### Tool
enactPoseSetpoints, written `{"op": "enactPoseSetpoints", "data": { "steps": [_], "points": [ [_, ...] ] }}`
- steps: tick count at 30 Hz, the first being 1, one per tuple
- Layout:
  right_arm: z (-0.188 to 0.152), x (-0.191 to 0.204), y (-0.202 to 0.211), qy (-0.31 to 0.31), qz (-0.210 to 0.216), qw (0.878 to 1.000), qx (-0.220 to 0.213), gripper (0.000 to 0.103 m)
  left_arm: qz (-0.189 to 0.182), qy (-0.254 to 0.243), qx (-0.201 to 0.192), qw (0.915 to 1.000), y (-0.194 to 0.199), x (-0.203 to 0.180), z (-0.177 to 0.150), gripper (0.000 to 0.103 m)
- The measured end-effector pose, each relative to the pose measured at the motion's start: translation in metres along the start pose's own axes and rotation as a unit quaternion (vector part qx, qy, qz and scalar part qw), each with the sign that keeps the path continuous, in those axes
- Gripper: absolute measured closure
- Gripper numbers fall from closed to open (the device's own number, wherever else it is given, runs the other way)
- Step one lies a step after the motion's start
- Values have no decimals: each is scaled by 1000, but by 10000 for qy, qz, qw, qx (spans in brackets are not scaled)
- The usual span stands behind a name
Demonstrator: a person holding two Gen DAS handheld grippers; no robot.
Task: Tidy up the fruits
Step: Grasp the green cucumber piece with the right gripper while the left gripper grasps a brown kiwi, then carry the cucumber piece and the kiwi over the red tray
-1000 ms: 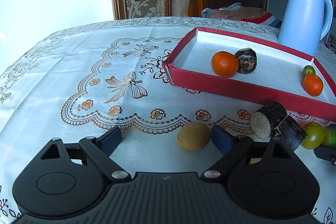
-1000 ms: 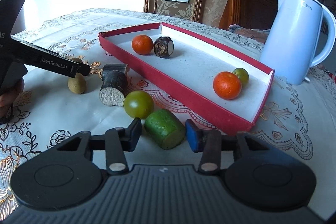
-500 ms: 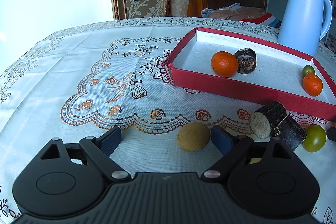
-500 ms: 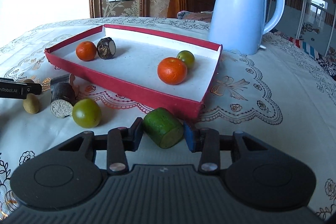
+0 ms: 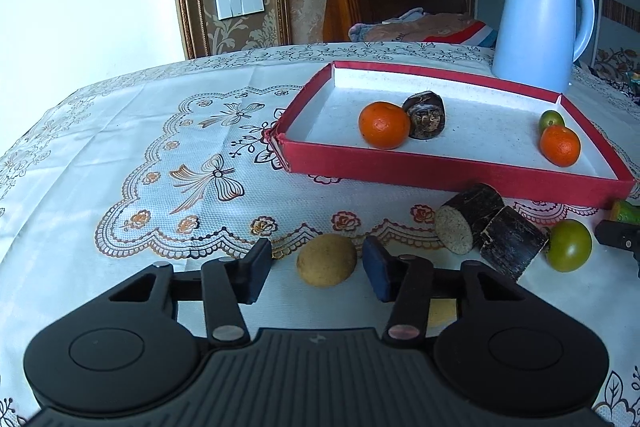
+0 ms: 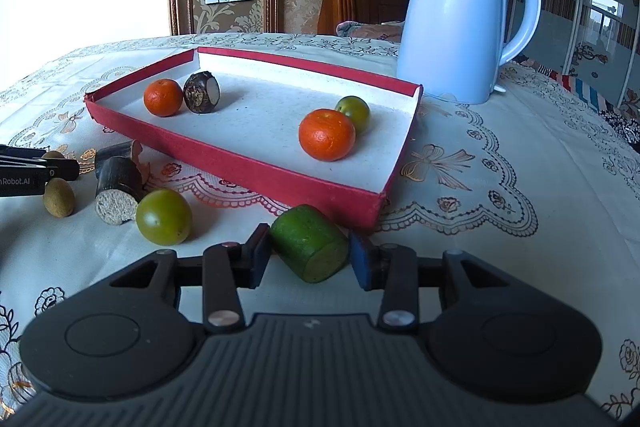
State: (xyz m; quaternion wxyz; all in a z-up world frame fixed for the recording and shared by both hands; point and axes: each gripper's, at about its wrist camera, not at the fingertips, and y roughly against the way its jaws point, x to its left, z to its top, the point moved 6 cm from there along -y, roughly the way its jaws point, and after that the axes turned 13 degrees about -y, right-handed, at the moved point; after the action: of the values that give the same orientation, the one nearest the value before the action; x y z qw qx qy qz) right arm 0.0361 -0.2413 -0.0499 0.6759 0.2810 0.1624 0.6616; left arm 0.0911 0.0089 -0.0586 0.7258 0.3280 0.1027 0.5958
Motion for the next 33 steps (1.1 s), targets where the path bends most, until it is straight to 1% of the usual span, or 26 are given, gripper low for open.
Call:
{"op": "enactPoseSetpoints", "data": {
  "steps": [5,7,12,13,14,15,18,21,23,26,33],
  "points": [
    [0,2,0,48,-26,10000,-15,65,-12,31,7,10000,0,0,0,54],
    [0,1,0,14,12,10000,-12,65,-63,49,-5,10000,0,0,0,59],
    [0,-1,0,-50,59,10000,-10,65,-74,48,-10,10000,0,0,0,60],
    [0,-1,1,-61,66,10000,-12,65,-79,65,-9,9999,0,0,0,62],
    [1,-1,1,-67,69,10000,-16,65,-65,86,-12,9999,1,1,0,67],
    [1,-1,1,-71,71,9999,-21,65,-54,105,-25,9999,1,1,0,73],
    [1,-4,2,-139,3,9999,-63,65,-18,102,-23,9999,2,1,1,74],
    [1,-6,2,-238,23,9997,-53,65,31,50,-37,10000,2,0,1,74],
    [2,-7,4,-268,-19,9996,-110,65,-11,68,-53,10000,3,-1,2,74],
    [1,-9,4,-437,44,9990,-80,65,-30,75,-84,9999,4,-1,2,73],
    [2,-11,6,-612,57,9980,-120,65,-62,82,-302,9995,11,-4,7,73]
  ]
}}
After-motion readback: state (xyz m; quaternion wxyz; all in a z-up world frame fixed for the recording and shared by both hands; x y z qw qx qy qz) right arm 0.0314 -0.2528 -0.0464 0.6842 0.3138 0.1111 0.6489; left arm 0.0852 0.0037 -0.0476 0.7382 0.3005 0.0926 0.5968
